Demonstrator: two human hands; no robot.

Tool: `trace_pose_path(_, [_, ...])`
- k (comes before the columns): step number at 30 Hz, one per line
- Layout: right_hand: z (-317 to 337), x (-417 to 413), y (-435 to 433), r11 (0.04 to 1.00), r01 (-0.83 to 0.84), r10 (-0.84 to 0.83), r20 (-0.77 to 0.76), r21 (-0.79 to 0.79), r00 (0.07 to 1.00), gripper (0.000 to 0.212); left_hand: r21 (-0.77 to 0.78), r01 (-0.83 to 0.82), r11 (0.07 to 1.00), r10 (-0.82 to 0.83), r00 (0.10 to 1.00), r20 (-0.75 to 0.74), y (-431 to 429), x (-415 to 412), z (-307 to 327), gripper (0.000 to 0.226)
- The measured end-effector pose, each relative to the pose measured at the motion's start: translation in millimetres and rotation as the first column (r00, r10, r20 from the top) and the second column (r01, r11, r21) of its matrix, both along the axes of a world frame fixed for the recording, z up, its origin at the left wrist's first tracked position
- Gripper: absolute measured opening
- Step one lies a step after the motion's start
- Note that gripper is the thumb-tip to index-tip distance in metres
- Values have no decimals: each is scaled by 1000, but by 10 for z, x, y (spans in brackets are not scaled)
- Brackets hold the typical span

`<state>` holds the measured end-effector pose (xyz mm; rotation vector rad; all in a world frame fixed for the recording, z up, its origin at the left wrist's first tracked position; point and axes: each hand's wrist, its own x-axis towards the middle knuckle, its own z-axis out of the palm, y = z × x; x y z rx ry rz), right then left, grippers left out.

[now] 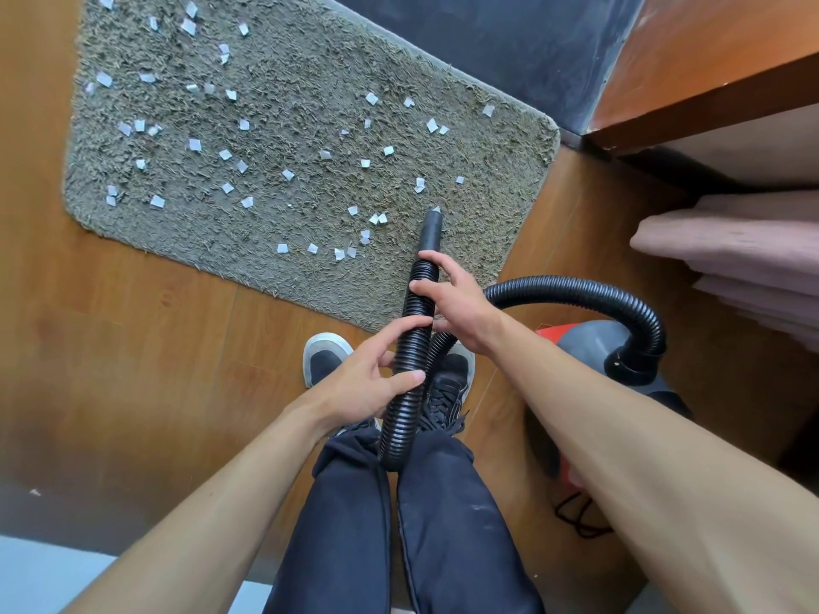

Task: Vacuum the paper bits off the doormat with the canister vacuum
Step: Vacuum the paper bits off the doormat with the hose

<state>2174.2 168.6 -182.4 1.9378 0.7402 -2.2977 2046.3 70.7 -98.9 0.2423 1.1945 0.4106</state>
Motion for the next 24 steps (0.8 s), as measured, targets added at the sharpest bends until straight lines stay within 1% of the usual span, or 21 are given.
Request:
trace_pose_path(5, [-22,-61,-27,1000,-7,8,-7,22,1000,47,12,-22,1000,22,1000,2,-30,-47,3,59])
trace_pose_path(13, [-101,-82,-83,998,7,-7,2,68,1000,47,31,-4,1000,4,1000,-6,-46,-81,-74,59])
trace_pose_path(19, [-78,-97,-46,998,-2,4,-20,66,1000,46,26,-2,1000,2,1000,-6,-59,-82,-79,59])
trace_pose_path(24, [-68,-72,-17,997,57,-57,8,53,998,48,45,41,998,-40,999,-20,19,-83,-88,58])
